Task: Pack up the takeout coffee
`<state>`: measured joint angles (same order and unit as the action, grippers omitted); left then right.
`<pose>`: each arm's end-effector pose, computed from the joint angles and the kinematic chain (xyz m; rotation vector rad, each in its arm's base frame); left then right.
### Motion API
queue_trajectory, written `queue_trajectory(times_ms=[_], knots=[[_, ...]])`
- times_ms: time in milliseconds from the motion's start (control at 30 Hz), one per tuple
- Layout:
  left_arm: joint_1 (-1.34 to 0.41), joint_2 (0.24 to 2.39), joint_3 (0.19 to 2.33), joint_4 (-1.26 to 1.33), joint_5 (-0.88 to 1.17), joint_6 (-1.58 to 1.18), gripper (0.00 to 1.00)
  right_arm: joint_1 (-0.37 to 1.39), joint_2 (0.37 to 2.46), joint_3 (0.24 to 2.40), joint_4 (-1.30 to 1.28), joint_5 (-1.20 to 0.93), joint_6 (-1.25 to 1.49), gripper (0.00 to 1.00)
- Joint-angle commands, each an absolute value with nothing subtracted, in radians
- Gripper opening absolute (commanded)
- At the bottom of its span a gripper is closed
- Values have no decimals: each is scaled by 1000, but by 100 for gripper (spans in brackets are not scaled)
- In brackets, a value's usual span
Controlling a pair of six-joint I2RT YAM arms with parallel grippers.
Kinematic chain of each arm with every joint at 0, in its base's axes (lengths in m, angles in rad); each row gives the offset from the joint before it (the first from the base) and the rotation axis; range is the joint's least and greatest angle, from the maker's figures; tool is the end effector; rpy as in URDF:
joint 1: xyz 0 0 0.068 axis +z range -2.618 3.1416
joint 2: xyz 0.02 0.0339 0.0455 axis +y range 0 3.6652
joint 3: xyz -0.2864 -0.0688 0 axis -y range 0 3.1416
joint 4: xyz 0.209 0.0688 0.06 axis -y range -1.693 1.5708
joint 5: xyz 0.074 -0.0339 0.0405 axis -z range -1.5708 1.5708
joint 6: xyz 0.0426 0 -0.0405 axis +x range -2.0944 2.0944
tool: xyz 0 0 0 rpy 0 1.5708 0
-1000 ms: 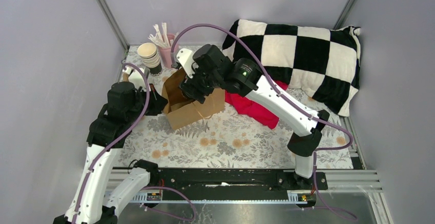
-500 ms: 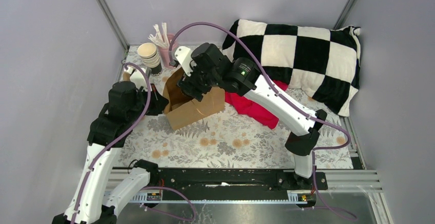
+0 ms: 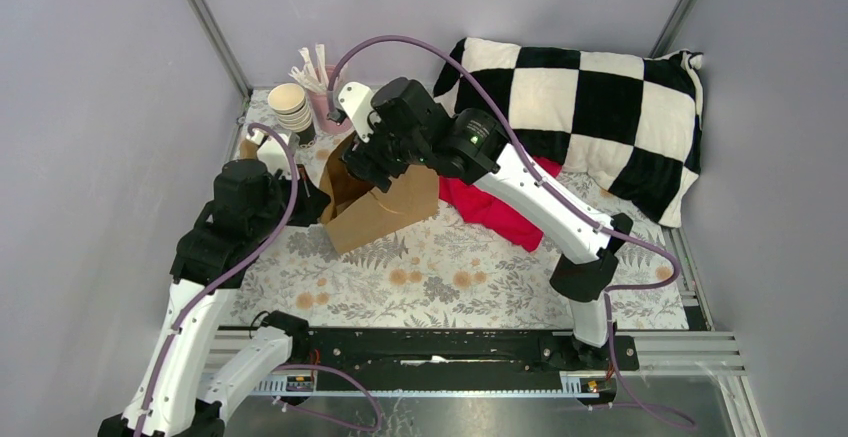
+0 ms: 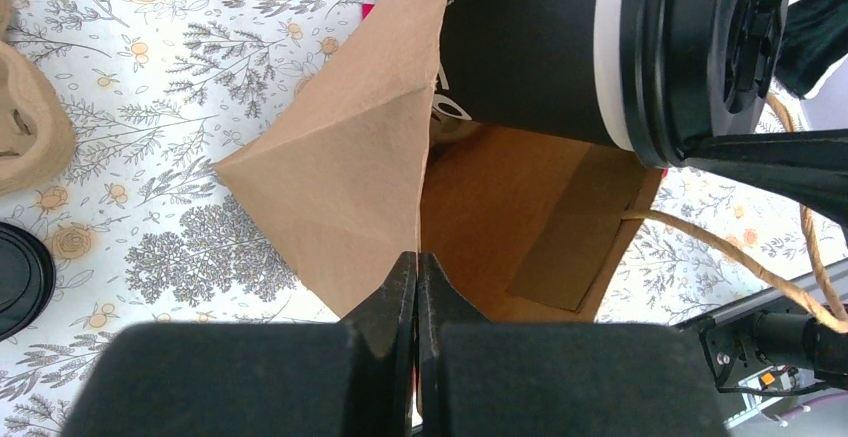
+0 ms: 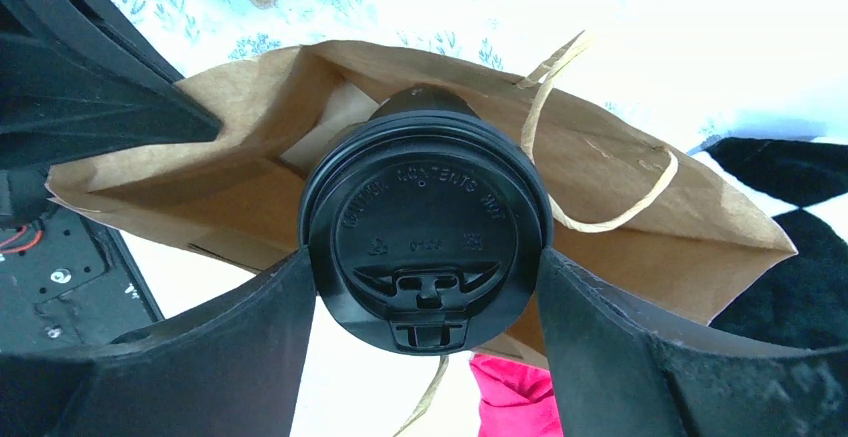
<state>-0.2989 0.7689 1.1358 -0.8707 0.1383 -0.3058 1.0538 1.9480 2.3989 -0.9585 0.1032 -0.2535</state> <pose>0.0838 -0.0320 0.3875 0.0790 2.1084 -0.5101 0.1962 0.3361 0.4683 -1.2246 1.7034 0.3806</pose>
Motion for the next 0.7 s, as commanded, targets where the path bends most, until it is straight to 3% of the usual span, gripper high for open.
queue_trajectory(times_ms=[0,667], knots=[[-311,777,1147,-857,114,-280,0,1057,1943,2454,-947,70,-217,44],[-326,775,1160,-870,101,-267,0,1021,1922,2285,-838,118,-273,42]])
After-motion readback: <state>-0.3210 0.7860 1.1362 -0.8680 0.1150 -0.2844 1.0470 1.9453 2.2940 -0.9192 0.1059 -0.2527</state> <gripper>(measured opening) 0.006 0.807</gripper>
